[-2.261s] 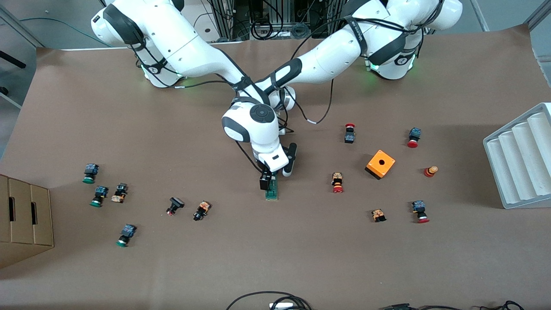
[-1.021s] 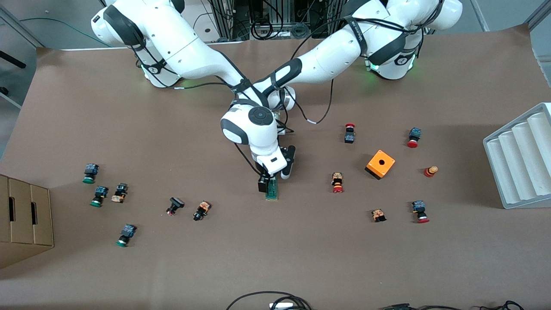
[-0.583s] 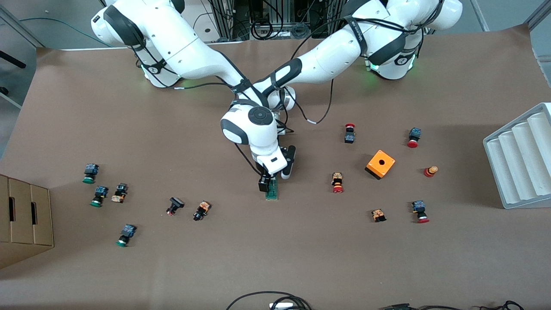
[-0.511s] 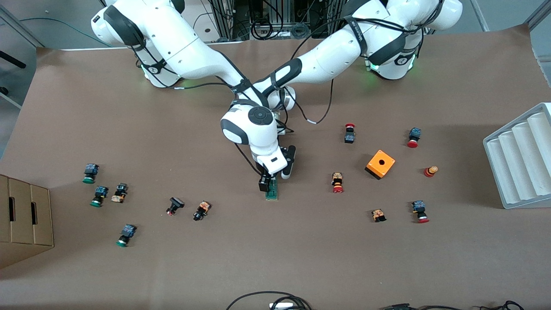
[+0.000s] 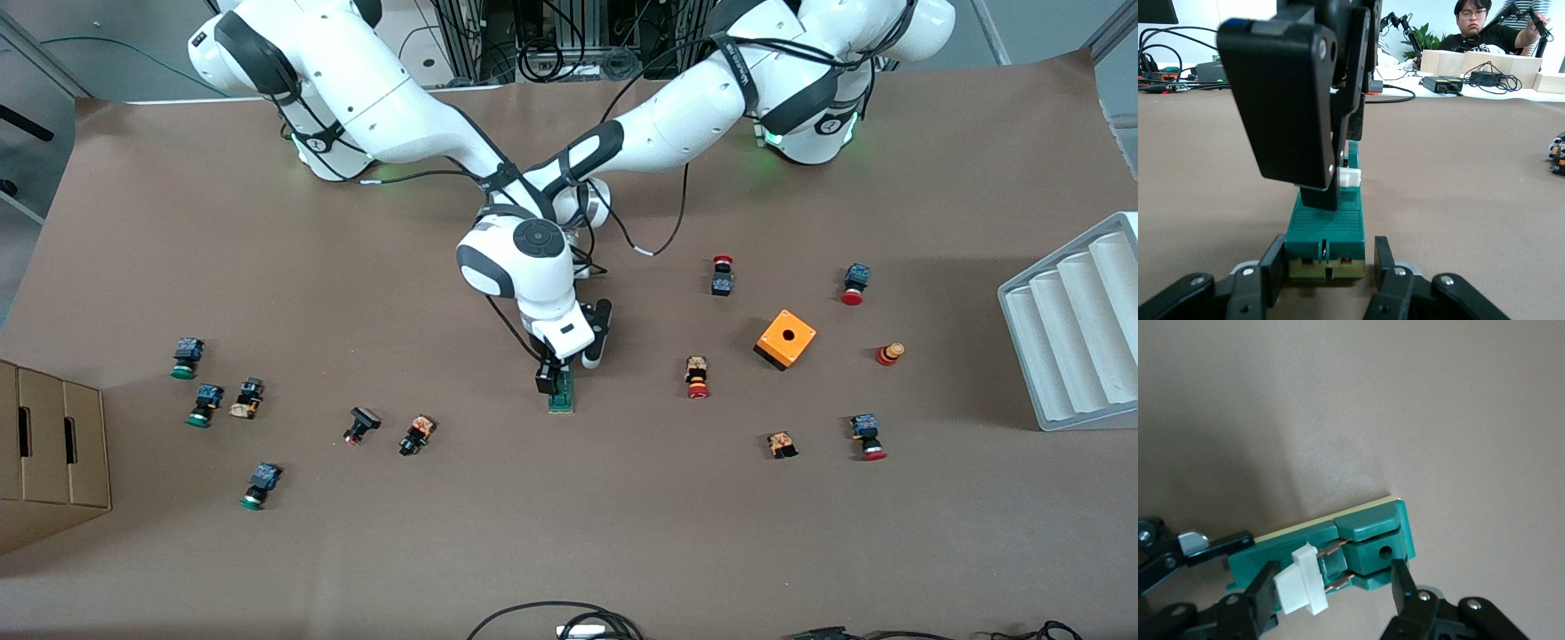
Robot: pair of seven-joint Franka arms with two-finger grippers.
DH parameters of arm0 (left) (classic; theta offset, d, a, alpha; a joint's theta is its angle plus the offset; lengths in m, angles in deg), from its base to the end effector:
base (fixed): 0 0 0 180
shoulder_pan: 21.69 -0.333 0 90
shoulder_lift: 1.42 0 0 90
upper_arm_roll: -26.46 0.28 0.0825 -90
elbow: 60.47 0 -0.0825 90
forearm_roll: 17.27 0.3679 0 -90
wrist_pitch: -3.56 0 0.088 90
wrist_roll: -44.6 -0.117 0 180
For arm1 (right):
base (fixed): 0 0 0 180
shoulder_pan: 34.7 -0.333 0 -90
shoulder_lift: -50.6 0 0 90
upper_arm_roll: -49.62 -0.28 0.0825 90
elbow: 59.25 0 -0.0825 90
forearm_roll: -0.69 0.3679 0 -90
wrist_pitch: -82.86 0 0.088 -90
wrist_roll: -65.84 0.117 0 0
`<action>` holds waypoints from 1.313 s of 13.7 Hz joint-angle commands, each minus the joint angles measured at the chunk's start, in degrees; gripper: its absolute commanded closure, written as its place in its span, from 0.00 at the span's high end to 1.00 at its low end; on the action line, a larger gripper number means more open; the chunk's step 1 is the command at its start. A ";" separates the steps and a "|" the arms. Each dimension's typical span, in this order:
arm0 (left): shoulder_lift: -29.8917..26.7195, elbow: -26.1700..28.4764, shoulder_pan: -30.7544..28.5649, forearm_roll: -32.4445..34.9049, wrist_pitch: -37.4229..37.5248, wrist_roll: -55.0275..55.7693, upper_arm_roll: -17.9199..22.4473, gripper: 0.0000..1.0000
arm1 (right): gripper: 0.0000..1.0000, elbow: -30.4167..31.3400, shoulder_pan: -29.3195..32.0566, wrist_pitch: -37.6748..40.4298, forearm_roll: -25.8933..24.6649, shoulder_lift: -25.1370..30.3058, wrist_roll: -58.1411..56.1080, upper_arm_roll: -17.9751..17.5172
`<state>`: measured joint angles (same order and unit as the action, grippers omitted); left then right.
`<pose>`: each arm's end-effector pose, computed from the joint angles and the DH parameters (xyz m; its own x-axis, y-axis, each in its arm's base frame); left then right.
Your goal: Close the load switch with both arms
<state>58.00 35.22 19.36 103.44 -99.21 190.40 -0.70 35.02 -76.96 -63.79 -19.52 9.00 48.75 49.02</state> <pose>0.3211 -0.5302 0.0468 0.2948 0.0413 0.9547 0.0066 -0.9991 0.0412 0.4901 0.4582 0.1822 0.2367 0.9685 0.0777 0.9305 -0.2490 0.2687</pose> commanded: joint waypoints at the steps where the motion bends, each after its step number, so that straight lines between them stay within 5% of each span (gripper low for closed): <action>1: 1.22 -1.29 0.79 0.58 0.73 1.06 0.36 0.58 | 0.74 -1.02 -0.11 -1.36 -1.68 -0.51 1.18 0.34; 18: 1.22 -1.29 0.79 0.58 0.73 1.06 0.36 0.58 | 0.68 -1.10 0.42 -1.36 -1.76 0.19 0.66 0.34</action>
<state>58.00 35.20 19.36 103.44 -99.19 190.43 -0.70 34.91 -76.97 -63.83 -19.52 9.19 48.76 48.89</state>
